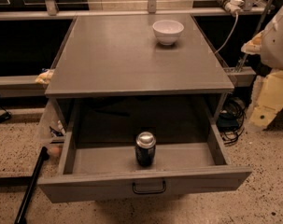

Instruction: Pick pepsi can from top drawer and place on counter

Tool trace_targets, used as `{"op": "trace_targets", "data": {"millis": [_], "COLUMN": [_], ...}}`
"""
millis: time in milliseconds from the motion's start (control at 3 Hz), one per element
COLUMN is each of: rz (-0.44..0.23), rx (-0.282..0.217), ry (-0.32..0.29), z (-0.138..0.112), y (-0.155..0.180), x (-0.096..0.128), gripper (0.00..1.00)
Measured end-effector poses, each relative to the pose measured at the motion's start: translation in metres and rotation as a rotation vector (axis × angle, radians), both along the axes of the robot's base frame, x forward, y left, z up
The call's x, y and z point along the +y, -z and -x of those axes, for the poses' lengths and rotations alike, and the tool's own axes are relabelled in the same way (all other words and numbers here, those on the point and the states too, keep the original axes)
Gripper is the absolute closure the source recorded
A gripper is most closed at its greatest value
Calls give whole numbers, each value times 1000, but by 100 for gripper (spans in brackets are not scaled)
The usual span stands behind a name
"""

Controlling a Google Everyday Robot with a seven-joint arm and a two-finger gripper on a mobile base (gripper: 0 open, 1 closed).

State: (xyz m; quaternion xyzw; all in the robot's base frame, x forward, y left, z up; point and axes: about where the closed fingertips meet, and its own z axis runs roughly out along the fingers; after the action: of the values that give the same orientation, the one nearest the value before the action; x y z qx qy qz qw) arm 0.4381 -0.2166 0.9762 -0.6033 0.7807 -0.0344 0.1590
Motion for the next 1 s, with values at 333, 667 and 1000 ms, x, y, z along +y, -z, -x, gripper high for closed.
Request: {"op": "trace_targets", "data": {"millis": [333,667,1000], "rz": [0,-42,-43], "rx": [0,6,5], "ry": [0,16,15], "z": [0,0,0], "y": [0,9,9], "x": [0,0,0], "gripper": [0,19,42]}}
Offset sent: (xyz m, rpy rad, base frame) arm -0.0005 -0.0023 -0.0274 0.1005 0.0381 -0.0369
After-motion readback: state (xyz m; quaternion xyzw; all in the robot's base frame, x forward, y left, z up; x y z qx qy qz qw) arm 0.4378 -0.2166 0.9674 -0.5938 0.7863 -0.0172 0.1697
